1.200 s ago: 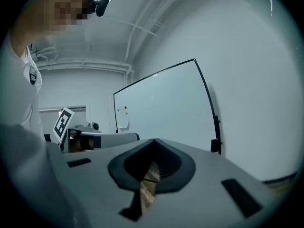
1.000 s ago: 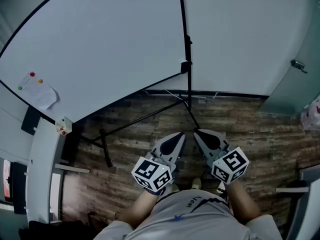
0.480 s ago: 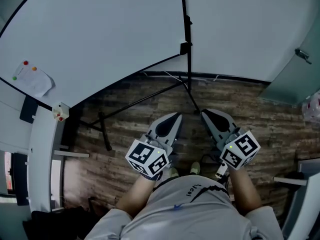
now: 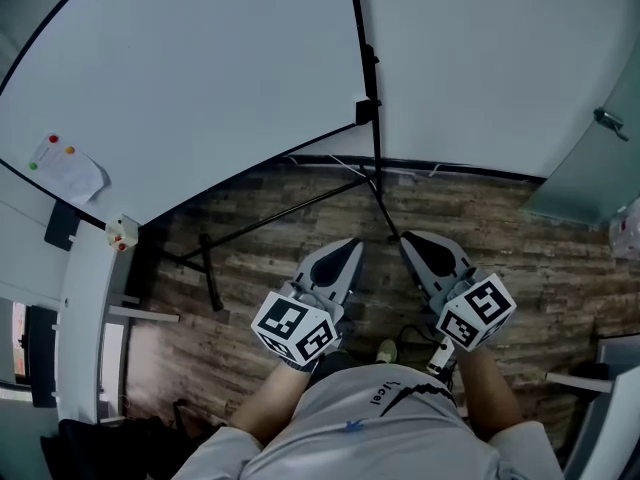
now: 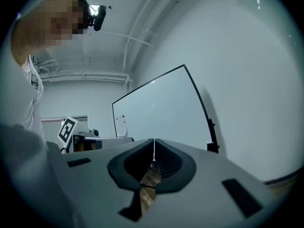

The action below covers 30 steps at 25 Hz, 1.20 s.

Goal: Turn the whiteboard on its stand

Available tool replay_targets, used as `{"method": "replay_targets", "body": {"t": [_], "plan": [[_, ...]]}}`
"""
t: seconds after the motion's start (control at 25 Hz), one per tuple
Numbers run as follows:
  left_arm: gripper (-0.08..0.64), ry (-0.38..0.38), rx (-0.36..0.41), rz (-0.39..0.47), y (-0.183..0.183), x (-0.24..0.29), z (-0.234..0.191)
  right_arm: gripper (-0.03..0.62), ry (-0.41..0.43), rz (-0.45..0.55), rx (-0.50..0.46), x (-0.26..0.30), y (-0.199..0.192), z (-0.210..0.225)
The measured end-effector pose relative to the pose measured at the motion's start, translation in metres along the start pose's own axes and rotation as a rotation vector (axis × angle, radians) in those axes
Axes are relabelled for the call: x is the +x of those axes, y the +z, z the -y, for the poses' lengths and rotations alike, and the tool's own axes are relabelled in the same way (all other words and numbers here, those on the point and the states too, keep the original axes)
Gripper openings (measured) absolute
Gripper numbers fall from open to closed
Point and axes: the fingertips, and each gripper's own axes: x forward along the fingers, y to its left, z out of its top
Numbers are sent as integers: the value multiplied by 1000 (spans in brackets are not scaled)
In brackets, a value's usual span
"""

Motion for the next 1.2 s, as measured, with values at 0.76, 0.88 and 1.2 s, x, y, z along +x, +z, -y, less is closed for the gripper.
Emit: {"method": "replay_targets", "body": {"t": [0.76, 0.88, 1.2], "plan": [[12, -27, 9, -20, 6, 84, -59, 15, -25, -30, -8, 56, 1, 73], [12, -42, 25, -20, 15, 103, -84, 15, -44, -33, -15, 85, 6, 91], [12, -98, 51, -28, 40, 145, -159, 15, -107, -30, -49, 171, 16, 132]]}}
